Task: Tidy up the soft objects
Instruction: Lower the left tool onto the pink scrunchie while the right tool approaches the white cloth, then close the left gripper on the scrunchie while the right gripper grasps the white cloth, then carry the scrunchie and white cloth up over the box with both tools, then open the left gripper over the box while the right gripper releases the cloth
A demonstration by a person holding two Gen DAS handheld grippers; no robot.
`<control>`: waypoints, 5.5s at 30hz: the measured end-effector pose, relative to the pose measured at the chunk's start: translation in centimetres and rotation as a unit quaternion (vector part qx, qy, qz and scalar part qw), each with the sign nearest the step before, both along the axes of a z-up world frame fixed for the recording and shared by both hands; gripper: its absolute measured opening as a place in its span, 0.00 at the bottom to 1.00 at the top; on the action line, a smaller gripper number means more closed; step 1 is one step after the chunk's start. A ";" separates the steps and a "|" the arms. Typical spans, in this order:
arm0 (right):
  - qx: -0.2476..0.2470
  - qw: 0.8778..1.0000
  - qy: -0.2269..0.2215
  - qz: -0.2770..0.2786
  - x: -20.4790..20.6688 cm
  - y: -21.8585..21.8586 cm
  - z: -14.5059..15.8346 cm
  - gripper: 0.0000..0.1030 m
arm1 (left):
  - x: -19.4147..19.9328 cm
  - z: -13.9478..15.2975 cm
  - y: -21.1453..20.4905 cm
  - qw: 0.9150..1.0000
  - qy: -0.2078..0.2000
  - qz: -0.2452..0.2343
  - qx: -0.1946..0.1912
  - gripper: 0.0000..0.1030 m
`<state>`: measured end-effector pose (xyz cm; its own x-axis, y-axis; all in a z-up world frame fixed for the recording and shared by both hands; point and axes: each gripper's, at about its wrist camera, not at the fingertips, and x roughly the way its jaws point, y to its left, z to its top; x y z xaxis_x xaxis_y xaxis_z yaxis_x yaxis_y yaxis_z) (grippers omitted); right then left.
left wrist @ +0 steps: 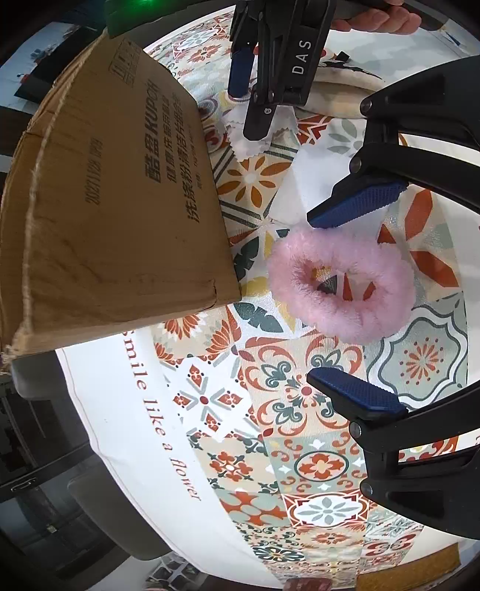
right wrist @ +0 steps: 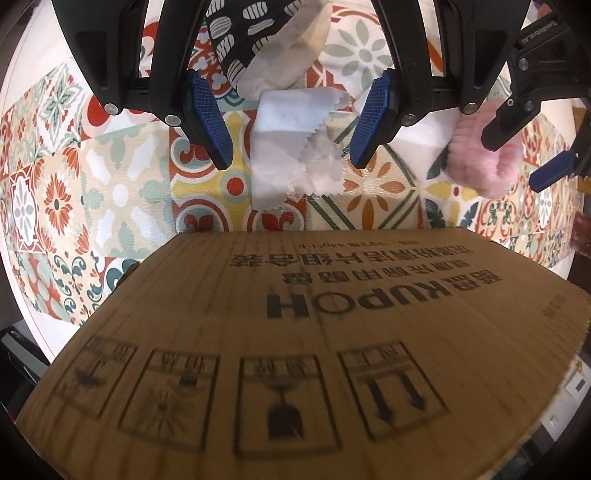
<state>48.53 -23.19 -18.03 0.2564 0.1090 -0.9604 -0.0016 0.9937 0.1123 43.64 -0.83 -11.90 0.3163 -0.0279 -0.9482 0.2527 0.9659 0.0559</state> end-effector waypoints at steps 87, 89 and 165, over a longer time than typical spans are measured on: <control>0.040 0.970 -0.240 -0.007 -7.1 -1.6 17.1 0.13 | -4.1 17.1 -1.8 0.968 -0.210 0.001 -0.136 0.24; 0.041 0.968 -0.246 -0.006 -7.1 -1.6 17.7 0.13 | -4.1 17.7 -2.0 0.966 -0.219 0.001 -0.137 0.24; 0.022 0.986 -0.162 0.010 5.4 -3.1 12.5 0.41 | 9.7 12.6 -6.1 0.987 -0.147 0.013 -0.061 0.49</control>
<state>53.96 -26.30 -5.53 0.5473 0.1566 -0.8222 -0.0633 0.9873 0.1459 53.36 -6.95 0.71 0.5791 -0.1248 -0.8057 0.2172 0.9761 0.0049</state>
